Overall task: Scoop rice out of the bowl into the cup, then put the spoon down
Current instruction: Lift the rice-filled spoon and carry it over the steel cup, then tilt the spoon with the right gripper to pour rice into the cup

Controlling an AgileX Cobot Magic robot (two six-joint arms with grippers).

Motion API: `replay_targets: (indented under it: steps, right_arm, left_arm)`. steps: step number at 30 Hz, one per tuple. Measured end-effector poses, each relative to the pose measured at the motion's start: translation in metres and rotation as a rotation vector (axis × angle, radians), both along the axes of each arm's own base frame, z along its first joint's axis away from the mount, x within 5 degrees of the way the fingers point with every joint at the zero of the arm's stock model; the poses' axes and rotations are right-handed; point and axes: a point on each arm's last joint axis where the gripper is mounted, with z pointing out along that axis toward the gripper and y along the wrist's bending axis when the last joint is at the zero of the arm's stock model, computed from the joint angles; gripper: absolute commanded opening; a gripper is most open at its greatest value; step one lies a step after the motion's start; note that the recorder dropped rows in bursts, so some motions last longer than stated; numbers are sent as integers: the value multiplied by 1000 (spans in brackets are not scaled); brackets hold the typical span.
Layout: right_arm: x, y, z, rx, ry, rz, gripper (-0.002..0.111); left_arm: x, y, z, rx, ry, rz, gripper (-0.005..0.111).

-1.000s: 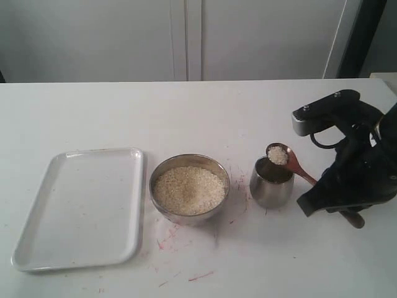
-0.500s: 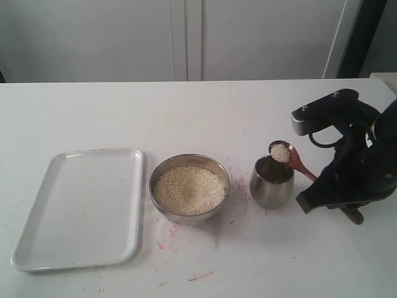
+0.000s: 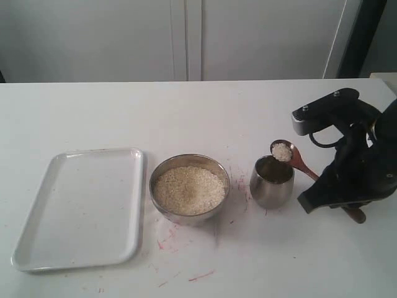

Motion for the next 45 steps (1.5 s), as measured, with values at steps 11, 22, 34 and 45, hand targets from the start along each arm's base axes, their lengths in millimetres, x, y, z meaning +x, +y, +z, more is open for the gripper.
replay_targets:
  steps: [11, 22, 34, 45]
  right_arm:
    - [-4, 6, 1, -110, -8, 30, 0]
    - [3, 10, -8, -109, 5, 26, 0]
    - [4, 14, -12, -145, 4, 51, 0]
    - [3, 21, -14, -261, 0, 56, 0]
  left_arm:
    - [0, 0, 0, 0, 0, 0, 14]
    - [0, 0, 0, 0, 0, 0, 14]
    - [0, 0, 0, 0, 0, 0, 14]
    - [0, 0, 0, 0, 0, 0, 14]
